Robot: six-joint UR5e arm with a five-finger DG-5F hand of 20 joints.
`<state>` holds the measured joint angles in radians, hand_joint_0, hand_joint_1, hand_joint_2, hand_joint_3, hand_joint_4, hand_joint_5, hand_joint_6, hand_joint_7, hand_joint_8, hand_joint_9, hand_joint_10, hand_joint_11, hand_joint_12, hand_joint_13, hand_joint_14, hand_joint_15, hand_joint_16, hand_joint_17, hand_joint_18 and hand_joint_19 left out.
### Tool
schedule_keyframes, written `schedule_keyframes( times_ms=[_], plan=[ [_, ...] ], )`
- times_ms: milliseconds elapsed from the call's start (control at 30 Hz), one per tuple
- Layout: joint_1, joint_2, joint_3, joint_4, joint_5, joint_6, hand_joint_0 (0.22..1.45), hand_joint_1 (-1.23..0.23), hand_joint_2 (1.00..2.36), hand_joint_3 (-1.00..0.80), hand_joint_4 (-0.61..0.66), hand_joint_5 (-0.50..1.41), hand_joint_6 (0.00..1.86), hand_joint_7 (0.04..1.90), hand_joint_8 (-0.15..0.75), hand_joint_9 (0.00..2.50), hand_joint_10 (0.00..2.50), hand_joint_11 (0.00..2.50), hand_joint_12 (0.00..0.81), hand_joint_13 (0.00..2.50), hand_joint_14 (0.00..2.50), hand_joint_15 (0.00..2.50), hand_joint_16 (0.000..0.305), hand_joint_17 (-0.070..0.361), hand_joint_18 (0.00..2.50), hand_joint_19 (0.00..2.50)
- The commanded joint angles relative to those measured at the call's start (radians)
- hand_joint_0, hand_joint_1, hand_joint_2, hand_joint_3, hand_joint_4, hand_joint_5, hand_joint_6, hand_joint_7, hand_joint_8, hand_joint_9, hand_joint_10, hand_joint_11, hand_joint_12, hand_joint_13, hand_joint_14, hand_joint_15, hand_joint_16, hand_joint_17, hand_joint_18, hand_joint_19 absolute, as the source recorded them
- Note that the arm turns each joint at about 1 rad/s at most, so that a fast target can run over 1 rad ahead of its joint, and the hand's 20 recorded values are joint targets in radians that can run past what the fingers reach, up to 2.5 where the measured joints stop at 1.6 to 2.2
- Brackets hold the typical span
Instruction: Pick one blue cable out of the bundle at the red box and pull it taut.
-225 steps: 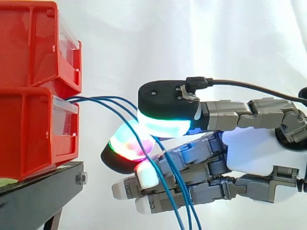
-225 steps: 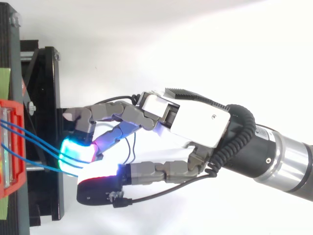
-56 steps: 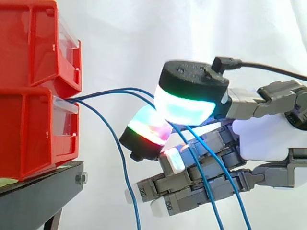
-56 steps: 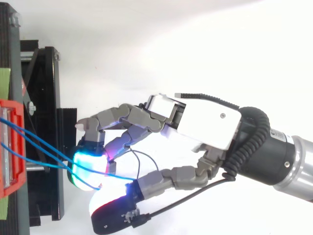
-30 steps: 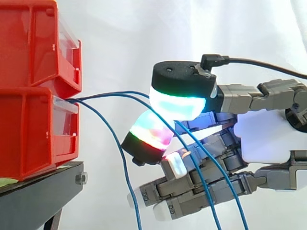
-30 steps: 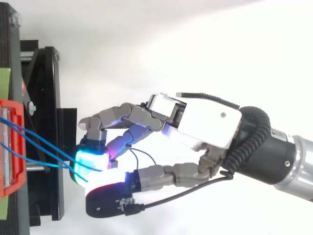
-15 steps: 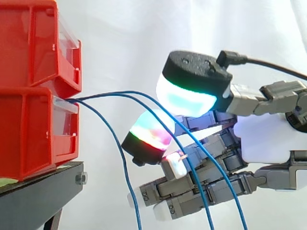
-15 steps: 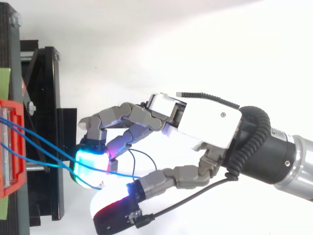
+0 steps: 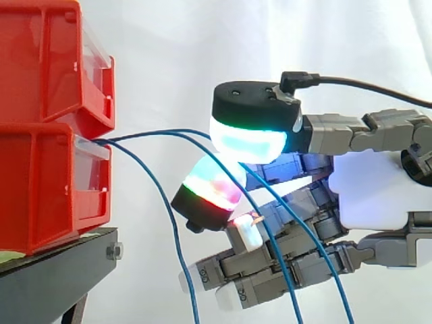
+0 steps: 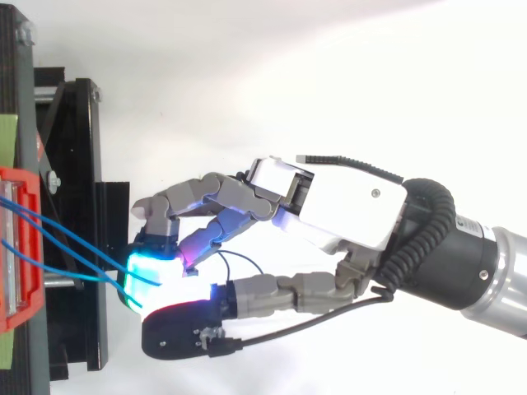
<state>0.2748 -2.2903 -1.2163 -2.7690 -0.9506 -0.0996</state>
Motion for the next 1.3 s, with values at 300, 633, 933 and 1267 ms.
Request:
schedule_keyframes(
  times_ms=[300,633,933,1267],
  plan=[
    [0.001,0.000,0.000,-0.001,0.000,-0.002,0.55,-0.90,1.00,-0.50,0.21,-0.15,0.87,1.15,0.361,0.98,0.02,1.03,0.426,0.47,0.00,0.13,0.056,0.125,0.47,0.18],
    [0.000,0.000,0.000,-0.001,-0.004,-0.009,0.44,-0.58,1.00,-0.50,0.18,-0.09,0.83,1.13,0.405,1.14,0.02,0.95,0.473,0.55,0.00,0.16,0.065,0.145,0.54,0.23],
    [0.000,-0.001,0.000,-0.001,-0.004,-0.011,0.55,-0.52,1.00,-0.47,0.16,-0.09,0.81,1.15,0.366,1.12,0.02,0.95,0.435,0.52,0.01,0.17,0.057,0.128,0.47,0.27],
    [0.000,-0.001,0.000,-0.001,-0.005,-0.014,0.57,-0.55,1.02,-0.22,0.16,-0.09,0.79,1.13,0.378,1.10,0.02,0.94,0.447,0.51,0.01,0.17,0.059,0.132,0.46,0.26]
  ],
)
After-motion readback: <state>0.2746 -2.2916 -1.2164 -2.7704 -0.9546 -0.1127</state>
